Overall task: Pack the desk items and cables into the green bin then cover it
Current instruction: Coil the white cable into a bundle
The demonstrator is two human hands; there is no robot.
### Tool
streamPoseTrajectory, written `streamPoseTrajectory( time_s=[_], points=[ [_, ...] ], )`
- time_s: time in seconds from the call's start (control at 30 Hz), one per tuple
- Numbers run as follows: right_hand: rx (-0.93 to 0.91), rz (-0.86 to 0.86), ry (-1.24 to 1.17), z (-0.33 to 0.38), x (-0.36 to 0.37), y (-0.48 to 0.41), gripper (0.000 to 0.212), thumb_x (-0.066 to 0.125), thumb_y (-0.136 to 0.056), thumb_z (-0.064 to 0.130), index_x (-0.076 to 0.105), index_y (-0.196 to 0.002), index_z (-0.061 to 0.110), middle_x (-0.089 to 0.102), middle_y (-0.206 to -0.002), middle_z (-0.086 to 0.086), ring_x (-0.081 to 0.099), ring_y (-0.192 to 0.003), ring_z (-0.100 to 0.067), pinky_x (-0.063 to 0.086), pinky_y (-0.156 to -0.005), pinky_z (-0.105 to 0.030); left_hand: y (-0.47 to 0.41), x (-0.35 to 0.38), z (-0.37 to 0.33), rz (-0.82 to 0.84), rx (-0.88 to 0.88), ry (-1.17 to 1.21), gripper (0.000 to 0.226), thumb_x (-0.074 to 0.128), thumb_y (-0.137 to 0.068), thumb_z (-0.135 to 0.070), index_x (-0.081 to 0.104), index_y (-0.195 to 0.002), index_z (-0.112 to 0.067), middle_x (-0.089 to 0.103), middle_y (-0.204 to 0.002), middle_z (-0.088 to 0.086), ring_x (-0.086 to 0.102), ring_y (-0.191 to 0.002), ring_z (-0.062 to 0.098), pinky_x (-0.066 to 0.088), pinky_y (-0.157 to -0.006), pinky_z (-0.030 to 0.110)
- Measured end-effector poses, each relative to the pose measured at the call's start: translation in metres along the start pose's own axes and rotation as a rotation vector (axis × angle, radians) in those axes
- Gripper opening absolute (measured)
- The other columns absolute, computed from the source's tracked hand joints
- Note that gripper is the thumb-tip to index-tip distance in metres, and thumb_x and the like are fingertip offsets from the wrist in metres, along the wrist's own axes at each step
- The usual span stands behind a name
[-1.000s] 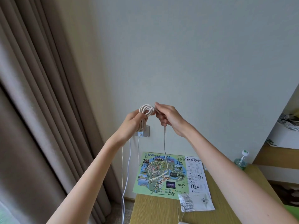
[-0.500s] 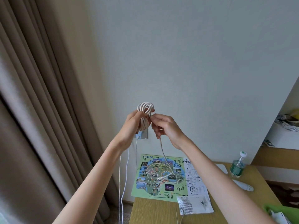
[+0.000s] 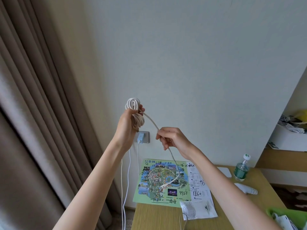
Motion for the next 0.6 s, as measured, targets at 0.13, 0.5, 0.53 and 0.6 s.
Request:
streamPoseTrajectory(
  time_s=[0.13, 0.5, 0.53, 0.6],
  points=[
    [-0.031, -0.017, 0.016, 0.003, -0.006, 0.004, 0.016, 0.054, -0.096, 0.012, 0.065, -0.085, 0.006, 0.049, -0.06, -0.004, 0.044, -0.049, -0.012, 0.042, -0.052, -0.023, -0.007, -0.008, 0.008, -0.032, -0.035, 0.312, 0.027, 0.036, -0.094, -0.011, 0.062, -0.097, -0.016, 0.068, -0.077, -0.008, 0.063, -0.073, 0.005, 0.041, -0.079, 0.028],
    [0.001, -0.046, 0.398, 0.032, -0.031, 0.009, 0.009, 0.066, -0.086, 0.013, 0.069, -0.079, 0.008, 0.05, -0.052, 0.005, 0.043, -0.047, -0.003, 0.031, -0.044, -0.021, -0.011, -0.015, 0.031, -0.13, -0.089, 0.421, 0.024, 0.033, -0.096, -0.011, 0.057, -0.1, -0.009, 0.054, -0.075, 0.001, 0.064, -0.064, 0.014, 0.056, -0.08, 0.038],
    [0.006, -0.069, 0.435, 0.034, -0.034, 0.01, 0.009, 0.067, -0.084, 0.014, 0.069, -0.076, 0.01, 0.05, -0.052, 0.006, 0.044, -0.05, -0.004, 0.033, -0.046, -0.023, -0.012, -0.016, 0.033, -0.168, -0.098, 0.379, 0.025, 0.034, -0.096, -0.012, 0.059, -0.098, -0.011, 0.053, -0.076, 0.0, 0.062, -0.058, 0.011, 0.053, -0.077, 0.033],
    [0.023, -0.13, 0.53, 0.036, -0.042, 0.01, 0.011, 0.067, -0.08, 0.018, 0.068, -0.069, 0.015, 0.049, -0.05, 0.012, 0.045, -0.055, -0.009, 0.035, -0.056, -0.026, -0.013, -0.017, 0.037, -0.22, -0.106, 0.242, 0.027, 0.035, -0.097, -0.014, 0.062, -0.096, -0.015, 0.053, -0.079, -0.003, 0.06, -0.049, 0.006, 0.041, -0.07, 0.029]
  ],
)
Point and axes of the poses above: each hand's wrist, its own y-axis away from the middle knuckle, its own x-axis out of the palm, z = x × y, the point moved 3 cm from there along -y, towards the middle knuckle
